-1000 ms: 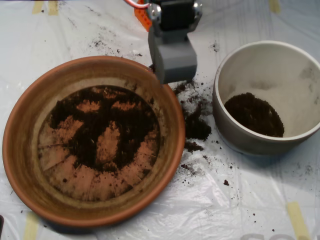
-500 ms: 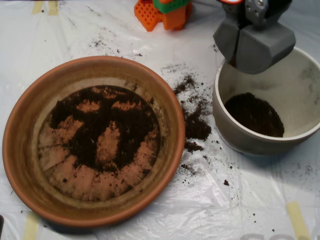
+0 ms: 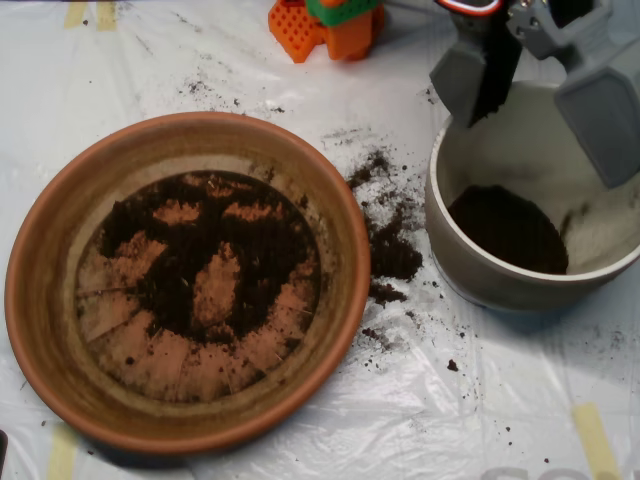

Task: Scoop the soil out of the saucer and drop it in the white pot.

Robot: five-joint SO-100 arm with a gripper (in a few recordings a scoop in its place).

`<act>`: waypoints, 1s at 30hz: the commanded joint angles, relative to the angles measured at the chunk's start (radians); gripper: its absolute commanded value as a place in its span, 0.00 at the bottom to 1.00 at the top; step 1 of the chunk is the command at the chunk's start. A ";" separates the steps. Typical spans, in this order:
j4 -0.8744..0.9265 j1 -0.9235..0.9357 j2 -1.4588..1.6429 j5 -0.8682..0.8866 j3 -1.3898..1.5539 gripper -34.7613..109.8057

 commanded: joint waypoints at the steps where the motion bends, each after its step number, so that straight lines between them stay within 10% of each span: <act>1: 0.005 -0.005 0.043 -0.005 -0.071 0.54; 18: -0.012 0.388 0.152 0.086 -0.043 0.53; 30: -0.368 0.707 0.295 -0.051 0.650 0.53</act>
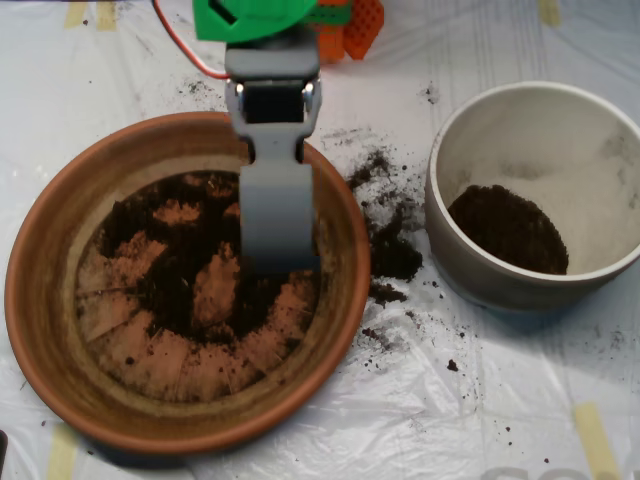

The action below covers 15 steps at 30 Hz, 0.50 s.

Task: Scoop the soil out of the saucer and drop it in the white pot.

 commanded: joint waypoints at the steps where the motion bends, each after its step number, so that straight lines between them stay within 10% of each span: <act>1: -0.106 0.067 0.117 -0.054 0.178 0.53; 15: -0.278 0.150 -0.163 -0.150 0.342 0.56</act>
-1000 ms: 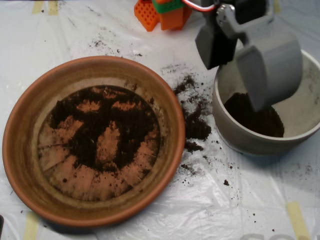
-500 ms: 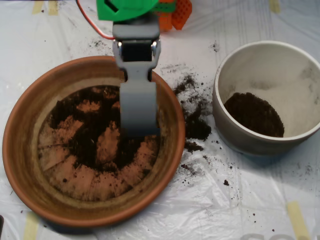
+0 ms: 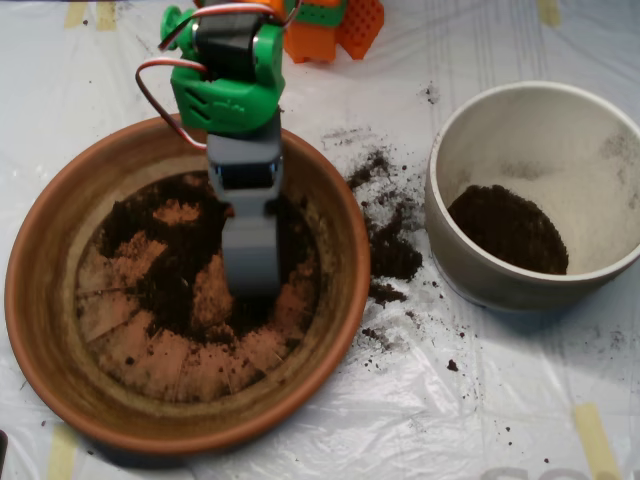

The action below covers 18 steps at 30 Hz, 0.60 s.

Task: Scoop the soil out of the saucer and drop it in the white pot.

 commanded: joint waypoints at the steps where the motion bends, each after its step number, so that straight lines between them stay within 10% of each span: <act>1: -0.041 0.015 0.005 -0.017 -0.028 0.56; 18: -0.091 -0.012 -0.034 0.015 0.032 0.57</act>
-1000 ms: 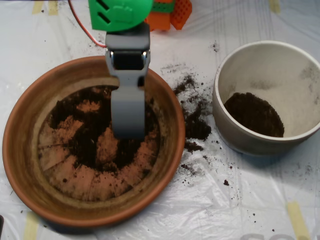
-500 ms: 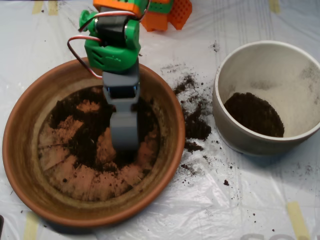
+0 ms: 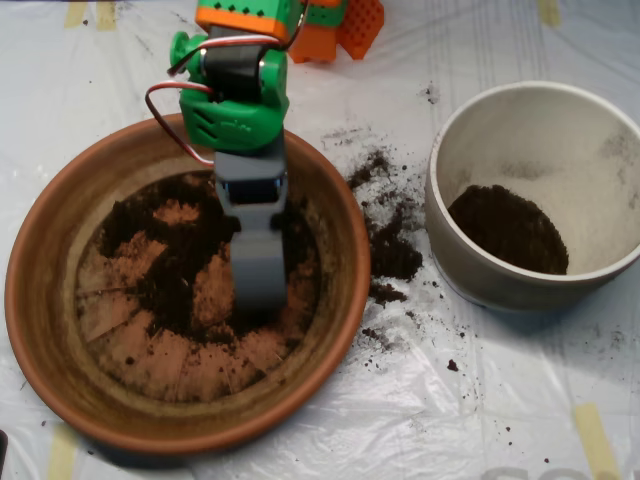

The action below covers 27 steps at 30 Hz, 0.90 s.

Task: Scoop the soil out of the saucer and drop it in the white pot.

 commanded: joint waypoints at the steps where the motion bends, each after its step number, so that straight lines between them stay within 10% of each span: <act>1: 0.028 0.011 -0.003 0.025 -0.038 0.57; 27: 0.169 0.003 -0.311 0.078 -0.440 0.51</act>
